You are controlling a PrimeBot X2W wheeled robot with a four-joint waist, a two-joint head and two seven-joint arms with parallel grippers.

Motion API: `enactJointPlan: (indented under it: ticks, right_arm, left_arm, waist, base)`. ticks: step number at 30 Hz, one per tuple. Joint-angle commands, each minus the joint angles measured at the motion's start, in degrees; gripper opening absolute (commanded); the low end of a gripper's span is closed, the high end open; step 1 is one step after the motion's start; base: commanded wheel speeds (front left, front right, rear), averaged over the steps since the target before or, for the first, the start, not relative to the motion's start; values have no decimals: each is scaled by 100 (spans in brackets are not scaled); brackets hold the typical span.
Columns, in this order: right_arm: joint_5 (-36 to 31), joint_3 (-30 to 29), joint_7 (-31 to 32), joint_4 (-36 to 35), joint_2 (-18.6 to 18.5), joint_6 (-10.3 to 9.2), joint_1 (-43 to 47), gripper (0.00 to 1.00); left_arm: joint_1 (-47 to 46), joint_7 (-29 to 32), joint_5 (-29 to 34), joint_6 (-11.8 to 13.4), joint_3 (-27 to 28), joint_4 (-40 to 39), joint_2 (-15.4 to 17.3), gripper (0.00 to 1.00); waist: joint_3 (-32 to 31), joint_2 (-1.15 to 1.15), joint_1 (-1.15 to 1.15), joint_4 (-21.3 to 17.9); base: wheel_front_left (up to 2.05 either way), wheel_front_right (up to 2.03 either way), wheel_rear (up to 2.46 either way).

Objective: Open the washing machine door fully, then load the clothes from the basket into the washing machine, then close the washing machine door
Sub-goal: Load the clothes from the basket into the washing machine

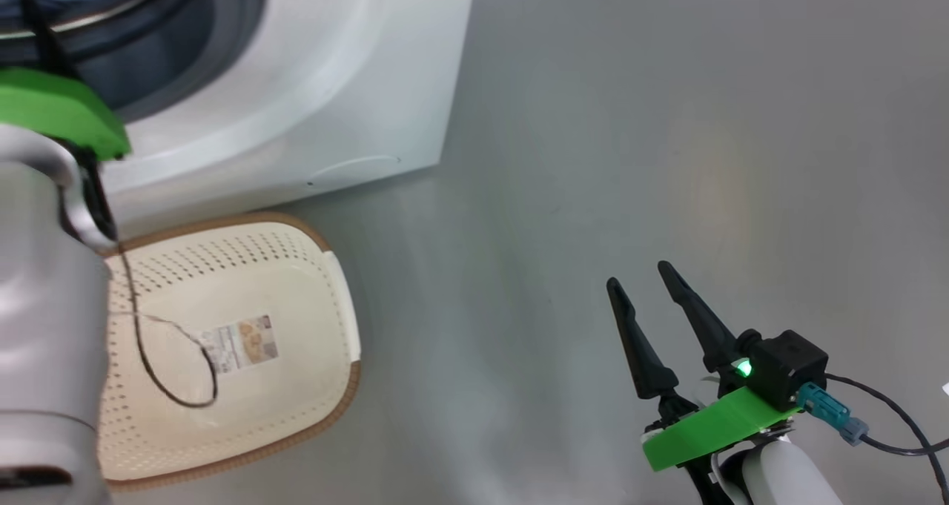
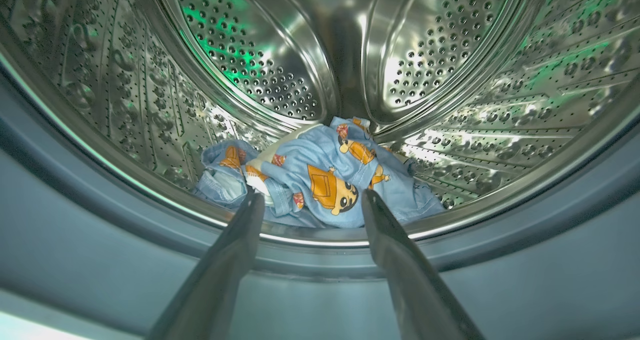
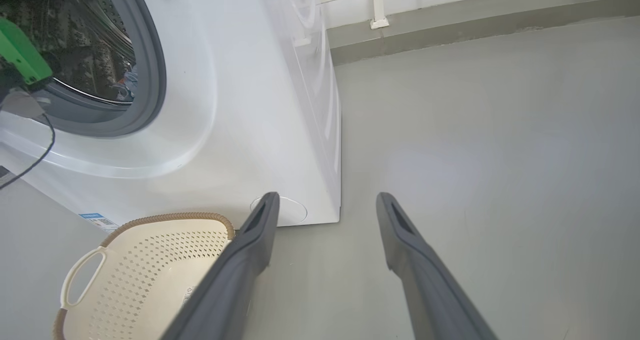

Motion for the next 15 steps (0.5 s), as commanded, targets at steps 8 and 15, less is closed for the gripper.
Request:
enactJointPlan:
  ticks: [8,15]
  right_arm:
    - [-165,-38,-27,-72,-22,9,177,100]
    - [-181,-113,-27,-56,-22,9,267,100]
  left_arm:
    - [953,-35,196,-114,65,-843,-83,100]
    - [1652,-36,264,-202,144,-1386,-213,100]
  waist:
    - [-565,0,0,428]
    - [-835,0,0,504]
  base:
    - [0,0,0]
    - [0,0,0]
